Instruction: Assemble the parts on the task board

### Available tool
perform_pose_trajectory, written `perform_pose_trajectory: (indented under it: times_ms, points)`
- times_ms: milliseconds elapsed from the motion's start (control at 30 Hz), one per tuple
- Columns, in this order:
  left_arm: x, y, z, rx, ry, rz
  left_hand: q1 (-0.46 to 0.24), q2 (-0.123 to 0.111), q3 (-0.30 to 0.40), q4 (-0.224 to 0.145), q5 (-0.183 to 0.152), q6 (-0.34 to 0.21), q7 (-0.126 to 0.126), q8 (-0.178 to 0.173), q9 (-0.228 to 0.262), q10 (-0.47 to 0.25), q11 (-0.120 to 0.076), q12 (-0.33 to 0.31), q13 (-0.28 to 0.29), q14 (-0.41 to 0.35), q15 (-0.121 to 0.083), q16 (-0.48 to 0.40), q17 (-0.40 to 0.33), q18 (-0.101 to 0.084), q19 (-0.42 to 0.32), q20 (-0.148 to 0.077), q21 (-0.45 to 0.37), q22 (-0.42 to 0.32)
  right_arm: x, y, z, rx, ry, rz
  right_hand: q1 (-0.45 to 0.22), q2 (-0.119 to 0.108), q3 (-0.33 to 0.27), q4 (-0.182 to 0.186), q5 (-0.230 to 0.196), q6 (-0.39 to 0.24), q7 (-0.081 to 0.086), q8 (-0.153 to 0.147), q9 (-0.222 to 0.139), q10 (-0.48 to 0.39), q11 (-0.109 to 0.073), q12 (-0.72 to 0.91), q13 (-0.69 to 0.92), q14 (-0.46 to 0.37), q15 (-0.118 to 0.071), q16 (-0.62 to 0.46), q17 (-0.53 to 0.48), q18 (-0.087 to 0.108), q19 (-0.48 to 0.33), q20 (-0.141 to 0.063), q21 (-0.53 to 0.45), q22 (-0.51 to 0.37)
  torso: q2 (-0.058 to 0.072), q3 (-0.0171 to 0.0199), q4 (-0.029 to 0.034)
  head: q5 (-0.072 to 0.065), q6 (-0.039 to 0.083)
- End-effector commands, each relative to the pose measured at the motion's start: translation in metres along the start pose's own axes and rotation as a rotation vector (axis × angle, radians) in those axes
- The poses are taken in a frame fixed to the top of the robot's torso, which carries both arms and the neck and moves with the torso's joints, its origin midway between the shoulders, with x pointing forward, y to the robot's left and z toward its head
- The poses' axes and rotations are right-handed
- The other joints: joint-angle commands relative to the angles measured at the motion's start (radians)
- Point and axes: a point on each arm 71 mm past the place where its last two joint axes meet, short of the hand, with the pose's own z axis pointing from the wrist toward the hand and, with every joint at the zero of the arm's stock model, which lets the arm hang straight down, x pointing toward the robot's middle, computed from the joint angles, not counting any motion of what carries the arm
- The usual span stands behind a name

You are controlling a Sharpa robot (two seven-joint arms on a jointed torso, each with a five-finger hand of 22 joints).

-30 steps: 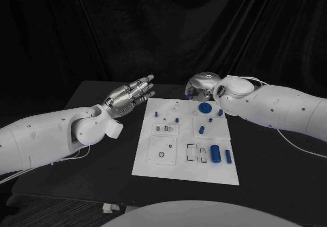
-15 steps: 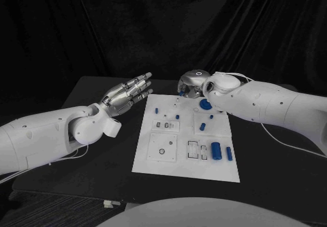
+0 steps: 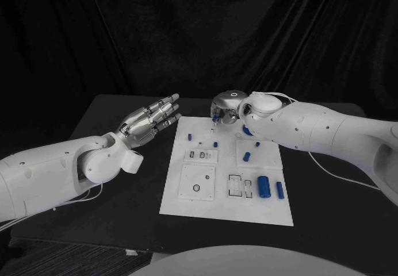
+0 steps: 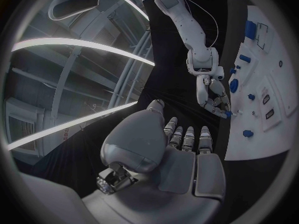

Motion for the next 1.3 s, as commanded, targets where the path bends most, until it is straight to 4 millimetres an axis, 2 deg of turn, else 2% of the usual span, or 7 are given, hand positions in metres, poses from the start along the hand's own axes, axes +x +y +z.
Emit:
perform_pose_trajectory:
  times_ms: [33, 367, 600, 1300]
  points:
    - [0.001, -0.001, 0.001, 0.014, 0.002, -0.002, 0.01, 0.0, 0.004, -0.003, 0.007, 0.004, -0.001, 0.006, 0.001, 0.0, 0.0, -0.007, -0.001, -0.002, -0.001, -0.004, -0.001, 0.018, -0.001, 0.007, -0.006, -0.002, 0.004, -0.002, 0.0, 0.032, 0.034, 0.004, -0.003, -0.01, 0.006, 0.001, -0.005, -0.016, 0.001, -0.009, -0.001, -0.008, 0.006, -0.01, 0.0, -0.008, 0.001, 0.003, 0.002, -0.007, -0.01, 0.0, -0.007, -0.001, 0.004, 0.0003, 0.0037, -0.003, 0.003]
    - [0.002, 0.0, 0.002, 0.01, 0.007, -0.004, 0.01, 0.0, 0.005, -0.003, 0.008, 0.004, -0.001, 0.007, 0.001, 0.0, 0.0, -0.007, -0.001, -0.002, 0.0, -0.004, -0.001, 0.018, -0.001, 0.007, -0.006, -0.002, 0.008, -0.005, -0.001, 0.062, 0.067, 0.007, 0.001, -0.015, 0.014, -0.001, -0.004, -0.03, 0.002, -0.02, -0.001, -0.019, 0.01, -0.023, 0.001, -0.019, 0.002, 0.002, 0.003, -0.003, -0.025, 0.002, -0.021, -0.012, 0.004, 0.0016, 0.0089, -0.009, 0.001]
    - [0.002, 0.0, 0.002, 0.008, 0.008, -0.004, 0.01, 0.0, 0.005, -0.004, 0.008, 0.004, -0.001, 0.007, 0.001, 0.0, 0.0, -0.007, -0.001, -0.002, 0.002, -0.004, -0.001, 0.019, -0.001, 0.007, -0.006, -0.002, 0.01, -0.006, -0.001, 0.074, 0.079, 0.009, 0.004, -0.016, 0.018, -0.003, -0.003, -0.033, 0.001, -0.023, -0.001, -0.024, 0.011, -0.027, 0.001, -0.025, 0.001, 0.001, 0.003, -0.001, -0.033, 0.002, -0.029, -0.018, 0.002, -0.002, 0.0044, -0.002, -0.002]
    - [0.002, 0.001, 0.003, 0.0, 0.01, -0.005, 0.01, 0.001, 0.006, -0.004, 0.008, 0.006, 0.0, 0.008, 0.001, 0.0, 0.0, -0.007, -0.001, -0.002, 0.008, -0.004, -0.001, 0.019, -0.001, 0.008, -0.006, -0.002, 0.015, -0.006, -0.003, 0.074, 0.108, 0.014, 0.004, -0.023, 0.027, -0.004, -0.009, -0.054, 0.002, -0.039, -0.002, -0.046, 0.015, -0.04, 0.002, -0.048, -0.003, -0.004, 0.004, 0.006, -0.063, -0.001, -0.055, -0.037, 0.001, -0.0036, 0.0042, 0.0, -0.008]
